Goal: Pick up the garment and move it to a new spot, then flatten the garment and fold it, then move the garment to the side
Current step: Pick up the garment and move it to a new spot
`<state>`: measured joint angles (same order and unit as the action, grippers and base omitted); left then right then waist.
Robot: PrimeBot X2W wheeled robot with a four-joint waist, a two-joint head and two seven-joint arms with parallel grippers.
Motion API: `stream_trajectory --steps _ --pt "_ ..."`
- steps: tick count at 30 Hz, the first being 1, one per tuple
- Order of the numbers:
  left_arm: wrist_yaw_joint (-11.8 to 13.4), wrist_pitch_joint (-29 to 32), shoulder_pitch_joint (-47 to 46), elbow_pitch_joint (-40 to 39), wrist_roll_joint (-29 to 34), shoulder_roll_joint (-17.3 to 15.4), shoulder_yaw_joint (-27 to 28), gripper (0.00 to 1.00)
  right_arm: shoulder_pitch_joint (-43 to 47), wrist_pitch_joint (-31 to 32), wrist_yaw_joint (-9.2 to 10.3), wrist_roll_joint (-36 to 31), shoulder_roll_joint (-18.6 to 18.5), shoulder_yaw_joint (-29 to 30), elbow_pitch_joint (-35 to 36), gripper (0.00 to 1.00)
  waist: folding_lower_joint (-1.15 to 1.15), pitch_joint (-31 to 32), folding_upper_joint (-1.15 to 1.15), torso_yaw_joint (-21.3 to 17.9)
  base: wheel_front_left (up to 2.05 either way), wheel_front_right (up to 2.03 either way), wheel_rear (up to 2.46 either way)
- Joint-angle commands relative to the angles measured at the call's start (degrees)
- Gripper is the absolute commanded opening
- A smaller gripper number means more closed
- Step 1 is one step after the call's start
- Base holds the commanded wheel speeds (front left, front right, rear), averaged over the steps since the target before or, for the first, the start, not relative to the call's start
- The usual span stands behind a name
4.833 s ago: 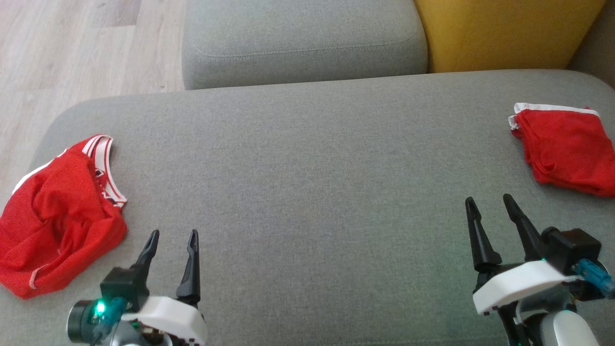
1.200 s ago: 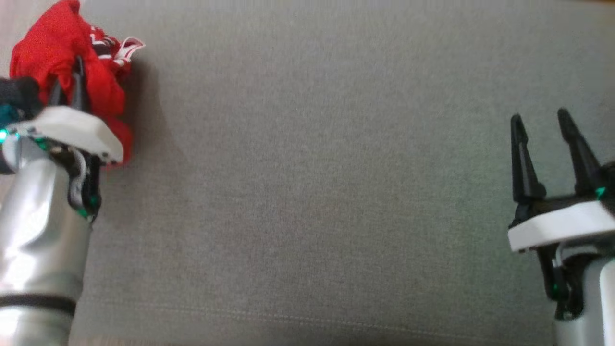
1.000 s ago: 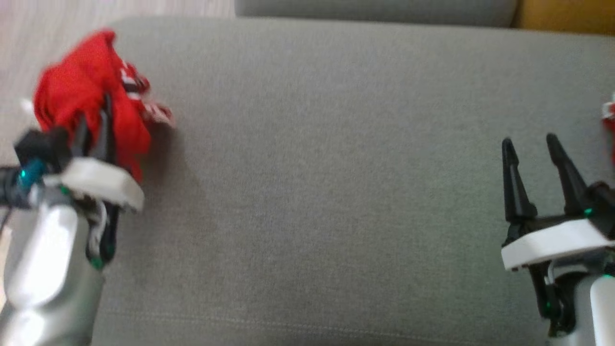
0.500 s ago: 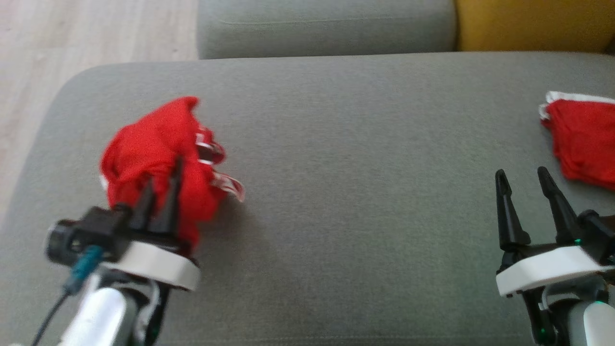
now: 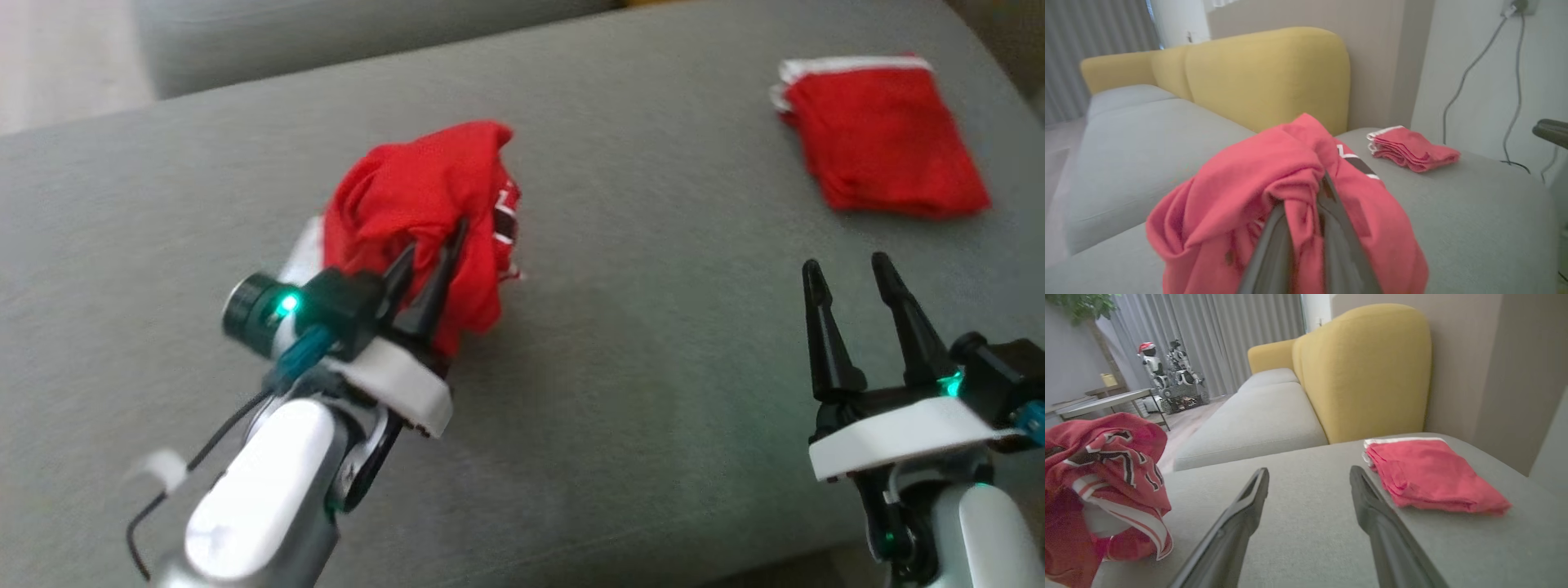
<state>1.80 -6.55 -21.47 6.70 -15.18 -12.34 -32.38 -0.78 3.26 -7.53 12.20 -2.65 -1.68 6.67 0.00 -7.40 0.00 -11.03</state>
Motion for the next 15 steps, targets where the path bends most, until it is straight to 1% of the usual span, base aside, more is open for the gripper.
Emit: stream_trajectory --steps 1,4,8,9,10,11,13,15 --pt "-0.5 0.1 -3.1 -0.8 0.5 -0.4 1.6 0.0 -2.7 -0.7 0.04 0.4 -0.2 -1.4 1.8 1.0 0.0 -2.9 0.0 -3.9 0.0 0.0 0.0" --pt "-2.5 0.6 -5.7 3.8 0.9 0.2 0.0 0.0 -3.2 -1.8 0.04 1.3 -0.2 -1.7 0.8 1.0 0.0 -4.1 0.0 -6.0 0.0 0.0 0.0" --pt "-4.8 1.4 -7.8 9.5 0.6 1.1 -2.0 0.0 -4.0 -3.0 0.04 2.1 -0.2 -2.3 -0.4 1.0 0.0 -5.2 0.0 -7.2 0.0 0.0 0.0" --pt "-5.1 1.5 -8.1 10.7 0.4 1.3 -2.3 0.11 -4.2 -3.2 0.04 2.2 -0.2 -2.4 -0.7 1.0 0.0 -5.3 0.0 -7.3 0.0 0.0 0.0" --pt "-5.3 1.3 -8.2 11.6 0.2 1.5 -2.4 0.67 -4.3 -3.5 0.04 2.3 -0.2 -2.4 -0.9 1.0 0.0 -5.3 0.0 -7.3 0.0 0.0 0.0" --pt "-5.5 1.1 -8.4 12.2 0.0 1.8 -2.6 1.0 -4.3 -3.7 0.04 2.4 -0.2 -2.3 -1.1 1.0 0.0 -5.4 0.0 -7.2 0.0 0.0 0.0" --pt "-5.7 0.1 -8.3 12.7 -0.4 2.3 -2.8 1.0 -4.3 -4.0 0.04 2.4 -0.2 -1.9 -1.4 1.0 0.0 -5.2 0.0 -6.5 0.0 0.0 0.0" --pt "-5.3 -1.4 -7.8 12.5 -0.8 2.6 -2.4 1.0 -4.2 -4.2 0.04 2.3 -0.2 -1.7 -1.7 1.0 0.0 -4.7 0.0 -5.4 0.0 0.0 0.0"
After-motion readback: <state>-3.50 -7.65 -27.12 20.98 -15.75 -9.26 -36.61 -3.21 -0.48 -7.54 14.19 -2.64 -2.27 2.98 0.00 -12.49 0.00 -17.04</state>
